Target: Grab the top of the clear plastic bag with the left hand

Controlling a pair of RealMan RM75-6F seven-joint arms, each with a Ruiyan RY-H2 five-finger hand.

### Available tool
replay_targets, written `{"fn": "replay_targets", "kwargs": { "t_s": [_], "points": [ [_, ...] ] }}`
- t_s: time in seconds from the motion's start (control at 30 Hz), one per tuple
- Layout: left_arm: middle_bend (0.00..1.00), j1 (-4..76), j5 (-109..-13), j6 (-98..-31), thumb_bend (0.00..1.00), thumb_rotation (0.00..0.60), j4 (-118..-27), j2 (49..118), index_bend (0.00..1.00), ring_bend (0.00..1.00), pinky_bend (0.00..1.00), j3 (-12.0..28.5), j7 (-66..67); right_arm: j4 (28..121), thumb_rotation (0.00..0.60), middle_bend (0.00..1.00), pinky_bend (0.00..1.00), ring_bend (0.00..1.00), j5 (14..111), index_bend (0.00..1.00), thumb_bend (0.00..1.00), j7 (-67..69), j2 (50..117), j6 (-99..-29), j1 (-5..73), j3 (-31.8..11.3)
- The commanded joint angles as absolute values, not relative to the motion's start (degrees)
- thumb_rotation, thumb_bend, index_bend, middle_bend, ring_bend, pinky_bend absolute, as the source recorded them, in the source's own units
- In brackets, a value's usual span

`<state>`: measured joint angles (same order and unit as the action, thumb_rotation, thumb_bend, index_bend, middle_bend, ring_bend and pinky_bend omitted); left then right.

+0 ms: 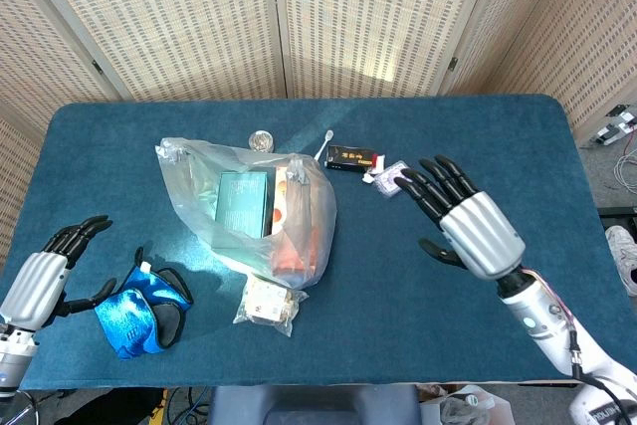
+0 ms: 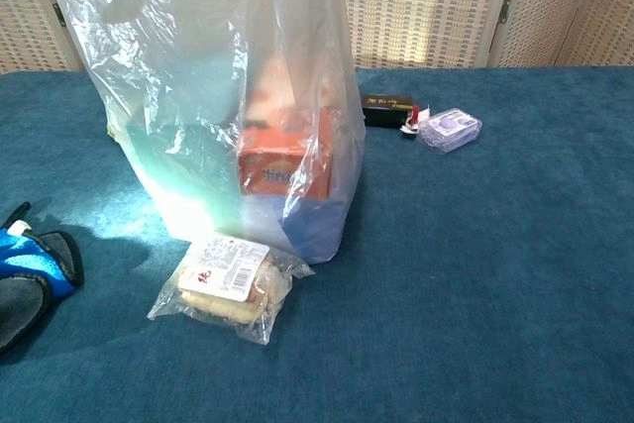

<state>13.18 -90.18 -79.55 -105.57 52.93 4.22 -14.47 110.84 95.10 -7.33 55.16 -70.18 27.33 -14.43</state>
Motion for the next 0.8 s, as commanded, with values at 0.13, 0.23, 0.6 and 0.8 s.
{"fn": "replay_targets", "kwargs": {
  "t_s": [0.13, 0.23, 0.6, 0.8],
  "points": [
    [0.12, 13.3, -90.8, -79.4, 0.28, 0.6, -106.7, 51.8, 0.14, 0.16, 0.11, 3.9, -16.4, 109.0, 0.6, 0.11, 0.08, 0.0, 93.0, 0.0, 0.21, -8.4, 61.0, -66.4, 34.8, -18.8],
    [0.12, 13.4, -90.8, -79.3, 0.28, 0.6, -107.0, 51.3, 0.14, 0.16, 0.11, 3.7, -17.5, 108.5, 0.6, 0.11, 0.08, 0.0, 92.5, 0.0, 0.21, -8.4, 62.8, -65.4, 38.0, -20.7],
    [0.13, 14.6, -90.4, -78.3, 0.28, 0.6, -108.8, 48.7, 0.15, 0.17, 0.12, 4.4, -24.3, 104.9, 0.6, 0.11, 0.08, 0.0, 87.0, 0.0, 0.21, -10.0, 67.4, -62.4, 45.7, -24.7],
    [0.14, 16.2, -90.0, -76.0, 0.28, 0.6, -110.1, 46.8, 0.15, 0.18, 0.13, 4.9, -30.4, 101.9, 0.6, 0.11, 0.08, 0.0, 84.4, 0.0, 0.21, -10.3, 68.6, -61.0, 49.0, -25.9]
  ]
}}
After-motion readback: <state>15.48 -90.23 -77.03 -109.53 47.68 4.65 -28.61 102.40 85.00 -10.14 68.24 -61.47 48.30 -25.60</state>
